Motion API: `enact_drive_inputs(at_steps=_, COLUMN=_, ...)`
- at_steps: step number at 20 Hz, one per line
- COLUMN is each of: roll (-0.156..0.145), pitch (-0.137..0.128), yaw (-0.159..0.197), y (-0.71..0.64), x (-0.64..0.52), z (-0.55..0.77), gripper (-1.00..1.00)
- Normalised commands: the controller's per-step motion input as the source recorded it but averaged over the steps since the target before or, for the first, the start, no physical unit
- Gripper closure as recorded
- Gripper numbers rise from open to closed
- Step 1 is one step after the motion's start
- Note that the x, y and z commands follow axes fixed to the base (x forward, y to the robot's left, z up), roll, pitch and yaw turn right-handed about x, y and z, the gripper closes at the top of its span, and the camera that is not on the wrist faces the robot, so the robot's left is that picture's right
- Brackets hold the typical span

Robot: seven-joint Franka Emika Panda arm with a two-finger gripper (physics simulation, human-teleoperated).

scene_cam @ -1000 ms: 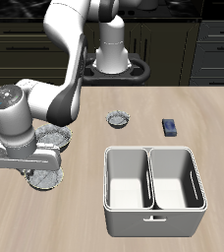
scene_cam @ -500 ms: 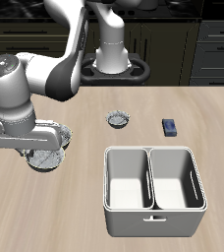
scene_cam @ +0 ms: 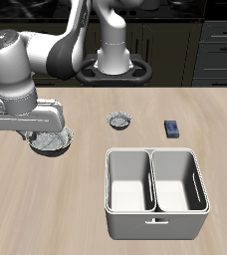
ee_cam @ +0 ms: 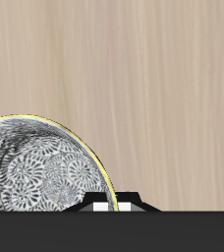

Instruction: Stack the middle-sized bowl on the largest bowl

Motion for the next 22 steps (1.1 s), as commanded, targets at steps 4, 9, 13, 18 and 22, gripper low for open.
enact_drive_inputs(at_steps=4, roll=-0.008, pitch=-0.041, yaw=-0.011, y=-0.05, x=-0.39, z=0.29, gripper=1.00)
enact_drive_inputs(at_steps=9, roll=-0.011, pitch=-0.039, yaw=-0.004, y=-0.06, x=-0.29, z=0.09, gripper=1.00)
enact_drive_inputs(at_steps=13, roll=-0.025, pitch=-0.052, yaw=0.040, y=0.01, x=-0.31, z=0.03, gripper=1.00)
enact_drive_inputs(at_steps=18, roll=-0.014, pitch=-0.043, yaw=-0.016, y=0.06, x=-0.31, z=0.01, gripper=1.00)
enact_drive_inputs(at_steps=22, roll=0.017, pitch=-0.082, yaw=0.040, y=0.21, x=-0.43, z=-0.01, gripper=1.00)
